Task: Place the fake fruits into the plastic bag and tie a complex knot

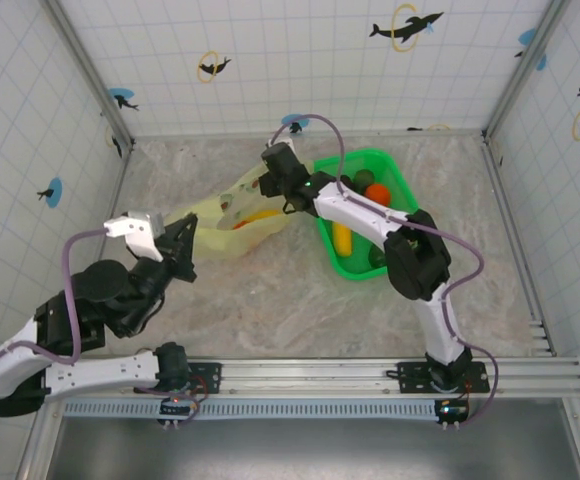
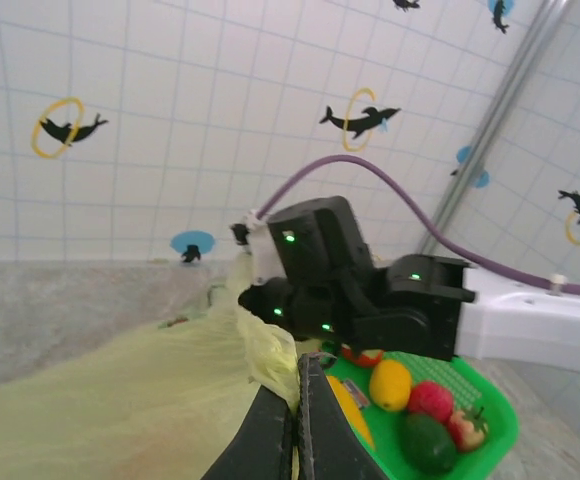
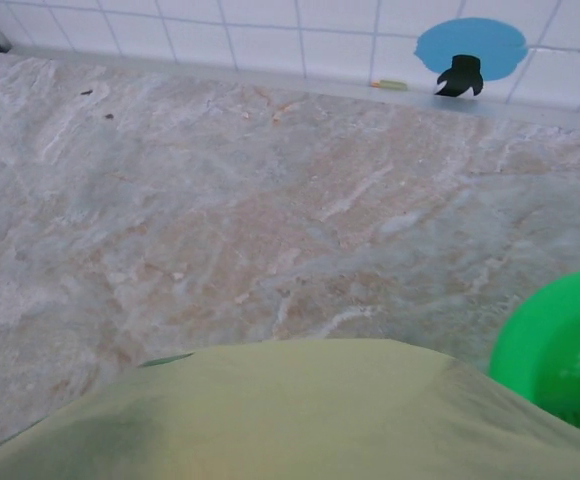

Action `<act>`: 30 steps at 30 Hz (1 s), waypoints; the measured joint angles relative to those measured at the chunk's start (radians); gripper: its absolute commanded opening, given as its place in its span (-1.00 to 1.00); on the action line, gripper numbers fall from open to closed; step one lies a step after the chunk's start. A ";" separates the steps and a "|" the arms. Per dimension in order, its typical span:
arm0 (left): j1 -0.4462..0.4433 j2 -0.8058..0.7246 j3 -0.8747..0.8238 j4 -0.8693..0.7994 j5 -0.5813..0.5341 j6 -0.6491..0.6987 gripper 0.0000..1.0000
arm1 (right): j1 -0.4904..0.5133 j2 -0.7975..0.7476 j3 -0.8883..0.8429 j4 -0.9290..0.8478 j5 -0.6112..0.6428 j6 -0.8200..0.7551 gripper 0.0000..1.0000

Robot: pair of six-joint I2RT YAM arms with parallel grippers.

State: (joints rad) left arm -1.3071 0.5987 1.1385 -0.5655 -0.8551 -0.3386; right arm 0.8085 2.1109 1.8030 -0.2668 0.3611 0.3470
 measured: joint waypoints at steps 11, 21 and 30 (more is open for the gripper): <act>0.000 0.188 0.077 0.034 -0.123 0.170 -1.00 | 0.081 -0.152 -0.193 -0.272 -0.229 -0.079 0.21; 0.155 0.372 0.134 0.053 0.071 0.167 -1.00 | 0.125 -0.327 -0.362 -0.348 -0.363 -0.061 0.20; 0.770 0.522 0.131 0.101 0.701 0.003 -1.00 | 0.032 -0.414 -0.504 -0.276 -0.375 0.064 0.07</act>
State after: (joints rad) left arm -0.5373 1.1210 1.2697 -0.4644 -0.1543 -0.3359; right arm 0.8402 1.6966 1.2995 -0.5426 -0.0139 0.4110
